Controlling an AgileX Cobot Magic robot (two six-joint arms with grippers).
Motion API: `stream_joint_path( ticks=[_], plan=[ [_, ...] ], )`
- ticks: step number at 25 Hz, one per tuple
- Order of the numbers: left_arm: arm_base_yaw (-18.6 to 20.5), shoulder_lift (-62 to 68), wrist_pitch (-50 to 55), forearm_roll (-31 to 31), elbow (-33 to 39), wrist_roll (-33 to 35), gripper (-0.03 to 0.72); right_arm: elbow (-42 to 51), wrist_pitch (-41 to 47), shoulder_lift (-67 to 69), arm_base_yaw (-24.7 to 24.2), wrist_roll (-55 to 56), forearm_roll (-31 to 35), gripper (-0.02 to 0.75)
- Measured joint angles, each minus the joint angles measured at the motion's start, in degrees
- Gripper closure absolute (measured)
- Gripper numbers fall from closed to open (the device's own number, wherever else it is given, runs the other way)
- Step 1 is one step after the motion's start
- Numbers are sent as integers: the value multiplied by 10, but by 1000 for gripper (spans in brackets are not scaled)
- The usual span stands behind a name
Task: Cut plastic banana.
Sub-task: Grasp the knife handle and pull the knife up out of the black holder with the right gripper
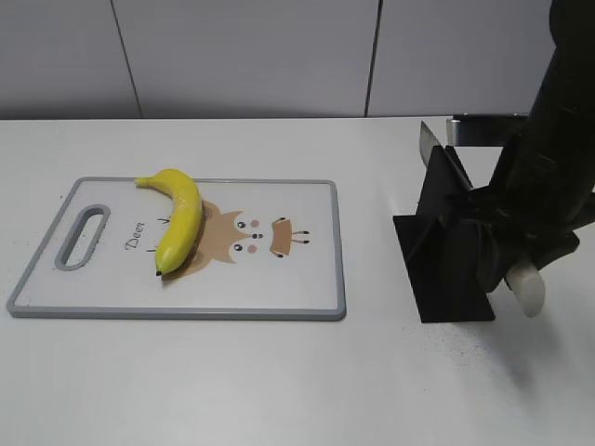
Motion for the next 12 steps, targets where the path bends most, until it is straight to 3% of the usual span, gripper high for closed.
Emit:
stream_joint_path(
  ticks=[12],
  plan=[
    [0,0,0,0,0,0,160,-25,29,-34,0,7,-2,555]
  ],
)
